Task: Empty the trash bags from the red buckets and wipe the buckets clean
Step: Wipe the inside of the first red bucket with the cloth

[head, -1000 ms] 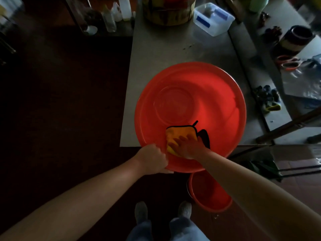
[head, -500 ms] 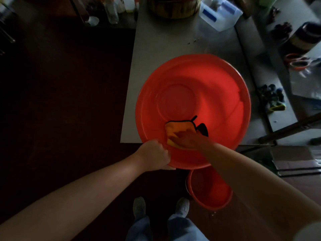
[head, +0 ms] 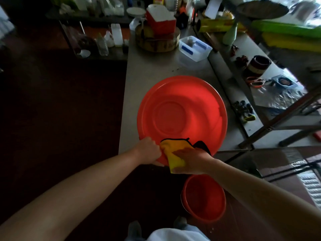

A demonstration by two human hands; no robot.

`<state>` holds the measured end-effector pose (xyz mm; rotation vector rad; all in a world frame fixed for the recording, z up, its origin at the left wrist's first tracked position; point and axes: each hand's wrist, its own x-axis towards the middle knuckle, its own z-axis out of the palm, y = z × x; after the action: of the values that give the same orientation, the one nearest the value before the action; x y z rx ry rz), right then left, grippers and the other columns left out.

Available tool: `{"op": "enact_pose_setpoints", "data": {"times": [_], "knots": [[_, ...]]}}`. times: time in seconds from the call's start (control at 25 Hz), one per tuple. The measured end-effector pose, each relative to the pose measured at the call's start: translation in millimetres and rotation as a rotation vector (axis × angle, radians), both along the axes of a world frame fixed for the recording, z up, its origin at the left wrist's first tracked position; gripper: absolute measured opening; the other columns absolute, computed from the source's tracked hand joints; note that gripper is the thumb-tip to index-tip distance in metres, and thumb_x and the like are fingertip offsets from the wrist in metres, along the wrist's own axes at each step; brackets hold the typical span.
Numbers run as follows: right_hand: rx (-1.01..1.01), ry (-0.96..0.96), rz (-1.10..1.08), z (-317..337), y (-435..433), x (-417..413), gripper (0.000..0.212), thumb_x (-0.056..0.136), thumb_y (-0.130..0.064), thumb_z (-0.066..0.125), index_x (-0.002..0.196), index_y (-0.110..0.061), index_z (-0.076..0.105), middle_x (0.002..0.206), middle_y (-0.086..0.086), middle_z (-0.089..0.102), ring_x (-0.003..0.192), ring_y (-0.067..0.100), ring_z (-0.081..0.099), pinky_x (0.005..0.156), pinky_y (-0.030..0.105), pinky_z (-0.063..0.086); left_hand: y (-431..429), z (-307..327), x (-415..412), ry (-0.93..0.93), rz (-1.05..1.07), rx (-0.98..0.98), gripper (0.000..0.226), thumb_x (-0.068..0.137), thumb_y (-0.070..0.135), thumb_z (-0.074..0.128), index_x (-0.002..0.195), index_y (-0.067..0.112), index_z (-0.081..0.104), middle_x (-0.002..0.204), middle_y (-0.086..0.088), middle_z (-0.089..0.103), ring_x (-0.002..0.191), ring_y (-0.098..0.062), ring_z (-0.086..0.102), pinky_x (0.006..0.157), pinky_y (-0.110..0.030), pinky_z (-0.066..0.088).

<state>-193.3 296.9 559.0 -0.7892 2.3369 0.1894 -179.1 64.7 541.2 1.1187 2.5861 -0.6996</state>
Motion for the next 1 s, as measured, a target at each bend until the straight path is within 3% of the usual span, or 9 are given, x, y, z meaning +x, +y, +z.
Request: {"op": "enact_pose_setpoints", "data": {"times": [0.12,0.2,0.32,0.44,0.56,0.64,0.76,0.88,1.0], "knots": [[-0.002,0.091,0.093,1.6,3.2,2.7,0.091,0.080,-0.086,0.046,0.156,-0.043,0.022,0.160,-0.012,0.035,0.146,0.019,0.033,0.115,0.046,0.030,-26.9,11.7,-3.3,-0.009,0.003,0.041,0.070,0.084,0.080,0.043,0.092,0.017,0.071,0.094,-0.005,0.073,0.089,-0.025,0.068,0.097,-0.041,0.042],[0.034,0.159,0.174,0.9,9.5,1.6,0.087,0.082,-0.081,0.049,0.156,-0.042,0.024,0.158,-0.011,0.038,0.144,0.020,0.035,0.114,0.046,0.030,-51.1,19.1,-10.9,0.131,-0.082,0.029,0.053,0.074,0.073,0.062,0.079,0.021,0.073,0.080,0.001,0.072,0.081,-0.021,0.068,0.103,-0.042,0.041],[0.052,0.248,0.256,-2.6,9.3,5.9,0.081,0.084,-0.064,0.059,0.155,-0.038,0.030,0.153,-0.008,0.044,0.139,0.025,0.040,0.110,0.046,0.032,-80.5,23.5,-10.3,0.291,-0.081,0.034,0.005,0.075,0.028,0.075,0.071,0.025,0.072,0.074,0.006,0.070,0.085,-0.020,0.066,0.114,-0.051,0.033],[0.077,0.254,0.260,-1.1,2.1,5.7,0.080,0.083,-0.057,0.062,0.154,-0.038,0.030,0.152,-0.010,0.045,0.138,0.024,0.041,0.108,0.047,0.033,-67.8,20.5,-0.1,0.221,0.047,-0.036,0.040,0.089,0.044,0.050,0.111,0.019,0.073,0.112,-0.004,0.071,0.122,-0.032,0.055,0.119,-0.063,0.011],[0.057,0.270,0.256,-1.5,2.4,4.2,0.079,0.083,-0.057,0.062,0.154,-0.038,0.032,0.151,-0.011,0.046,0.137,0.024,0.042,0.107,0.046,0.035,-20.9,4.4,20.9,0.048,0.183,0.057,0.085,0.083,0.076,0.044,0.137,0.012,0.056,0.136,-0.012,0.058,0.133,-0.035,0.046,0.118,-0.057,0.014],[0.034,0.279,0.248,0.1,4.1,0.8,0.080,0.083,-0.057,0.062,0.154,-0.038,0.032,0.152,-0.011,0.045,0.137,0.023,0.042,0.107,0.044,0.036,3.5,-7.3,29.4,-0.009,0.301,0.165,0.083,0.086,0.076,0.046,0.139,0.012,0.051,0.136,-0.012,0.057,0.125,-0.033,0.052,0.109,-0.047,0.032],[0.028,0.250,0.206,-5.5,4.9,-2.7,0.081,0.084,-0.064,0.060,0.155,-0.037,0.031,0.155,-0.009,0.042,0.140,0.023,0.039,0.109,0.045,0.035,15.6,-24.3,27.2,0.078,0.326,0.243,0.068,0.089,0.073,0.045,0.120,0.015,0.065,0.111,-0.009,0.069,0.099,-0.030,0.066,0.087,-0.038,0.042],[0.037,0.167,0.077,-13.8,-2.7,-5.7,0.075,0.089,-0.078,0.031,0.151,-0.036,0.033,0.156,-0.005,0.038,0.143,0.027,0.033,0.112,0.052,0.029,13.8,-36.7,21.9,0.165,0.250,0.169,0.063,0.079,0.079,0.052,0.075,0.020,0.075,0.067,0.002,0.068,0.058,-0.021,0.065,0.062,-0.028,0.042],[0.058,0.118,0.081,-27.4,-19.8,-14.3,0.060,0.097,-0.061,0.005,0.149,-0.043,0.028,0.152,0.005,0.036,0.140,0.037,0.033,0.110,0.061,0.028,11.7,-44.4,19.3,0.197,0.158,0.235,0.064,0.071,0.079,0.063,0.057,0.017,0.068,0.055,0.001,0.062,0.046,-0.020,0.058,0.054,-0.024,0.038]]}}
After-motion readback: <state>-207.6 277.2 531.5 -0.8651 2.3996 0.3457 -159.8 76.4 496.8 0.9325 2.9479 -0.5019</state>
